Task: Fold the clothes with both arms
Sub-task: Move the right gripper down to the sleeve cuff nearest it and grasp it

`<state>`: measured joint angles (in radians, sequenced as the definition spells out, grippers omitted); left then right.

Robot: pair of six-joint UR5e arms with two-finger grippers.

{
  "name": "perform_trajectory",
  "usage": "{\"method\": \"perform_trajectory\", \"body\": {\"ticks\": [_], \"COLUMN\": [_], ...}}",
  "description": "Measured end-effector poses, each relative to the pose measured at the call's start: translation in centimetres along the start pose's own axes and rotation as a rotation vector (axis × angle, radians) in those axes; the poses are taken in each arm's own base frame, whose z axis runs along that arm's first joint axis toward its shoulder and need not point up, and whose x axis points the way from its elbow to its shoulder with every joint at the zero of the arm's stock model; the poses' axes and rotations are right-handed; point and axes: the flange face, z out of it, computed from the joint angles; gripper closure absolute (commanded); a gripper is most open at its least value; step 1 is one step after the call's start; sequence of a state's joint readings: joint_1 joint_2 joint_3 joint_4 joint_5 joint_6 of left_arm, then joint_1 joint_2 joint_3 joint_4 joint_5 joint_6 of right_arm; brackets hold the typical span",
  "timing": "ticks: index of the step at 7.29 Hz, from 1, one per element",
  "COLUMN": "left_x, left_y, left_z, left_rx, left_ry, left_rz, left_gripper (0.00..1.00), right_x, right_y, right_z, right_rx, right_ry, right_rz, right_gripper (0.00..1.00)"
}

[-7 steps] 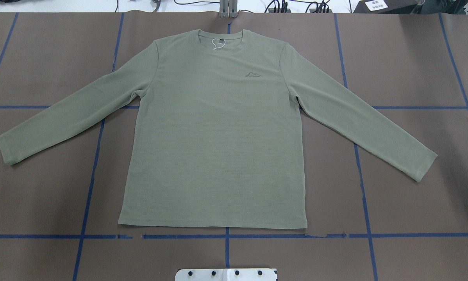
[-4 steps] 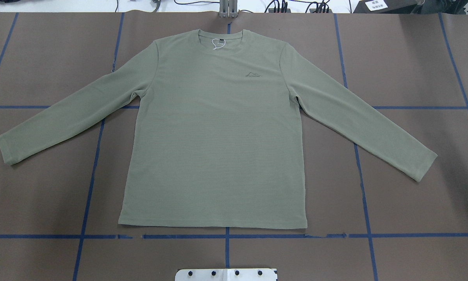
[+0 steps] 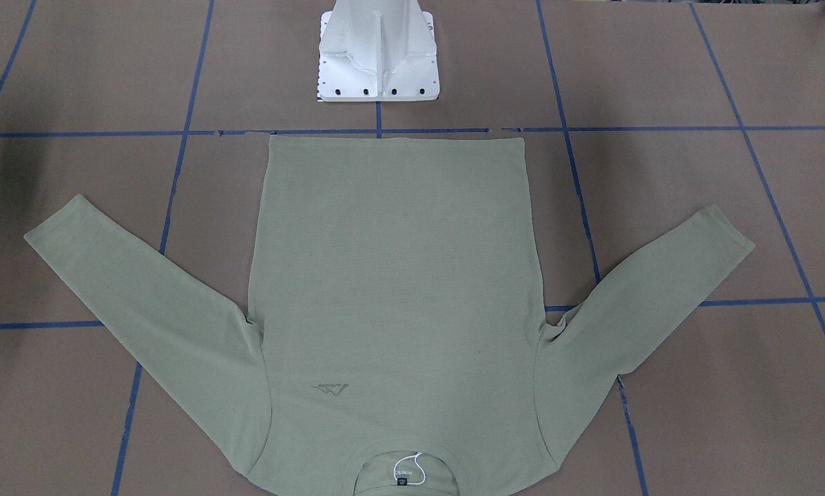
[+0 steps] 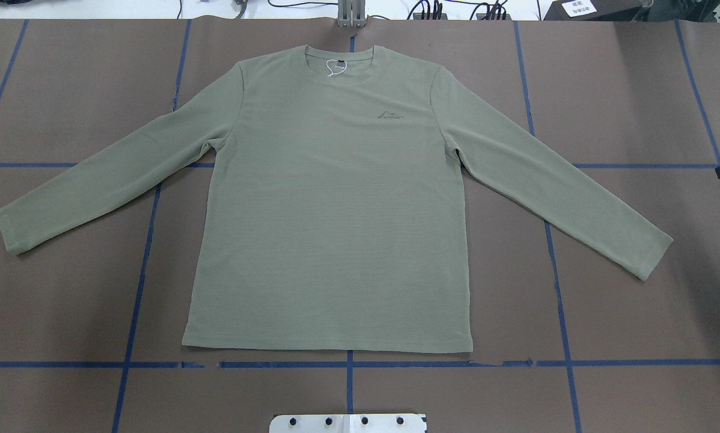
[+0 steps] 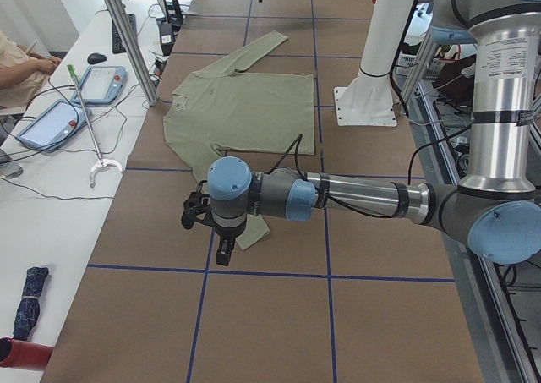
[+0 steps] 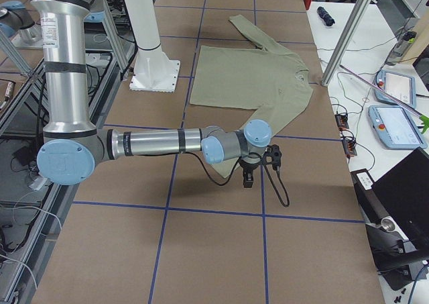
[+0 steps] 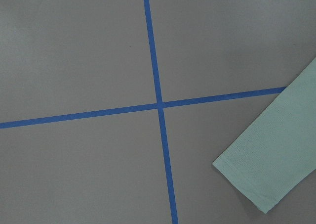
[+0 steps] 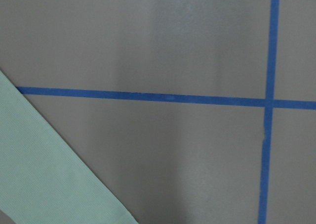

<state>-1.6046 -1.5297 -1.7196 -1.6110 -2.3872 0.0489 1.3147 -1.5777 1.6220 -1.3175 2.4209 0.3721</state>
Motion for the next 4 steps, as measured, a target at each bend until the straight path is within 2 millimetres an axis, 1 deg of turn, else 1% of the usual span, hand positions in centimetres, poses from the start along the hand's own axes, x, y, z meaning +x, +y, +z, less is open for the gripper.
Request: {"method": "perform_trajectory", "body": {"ticks": [1, 2, 3, 4], "left_x": [0.1, 0.2, 0.2, 0.2], "left_y": [0.0, 0.0, -0.1, 0.0], "left_z": [-0.1, -0.2, -0.2, -0.2], "left_rx": [0.001, 0.003, 0.004, 0.004], "left_ry": [0.001, 0.001, 0.0, 0.0], "left_rz": [0.001, 0.003, 0.004, 0.004], "left_gripper": [0.0, 0.0, 0.0, 0.0], "right_x": [-1.6, -3.2, -5.1, -6.3], "right_y": [1.3, 2.9, 4.3, 5.3], "right_z": [2.2, 4.5, 6.3, 8.0], "right_rx": [0.011, 0.034, 0.059, 0.067], "right_ry": [-0.012, -0.023, -0.045, -0.058], "right_rz": [0.032, 0.06, 0.096, 0.132], "right_gripper": [0.05, 0.06, 0.11, 0.11]}}
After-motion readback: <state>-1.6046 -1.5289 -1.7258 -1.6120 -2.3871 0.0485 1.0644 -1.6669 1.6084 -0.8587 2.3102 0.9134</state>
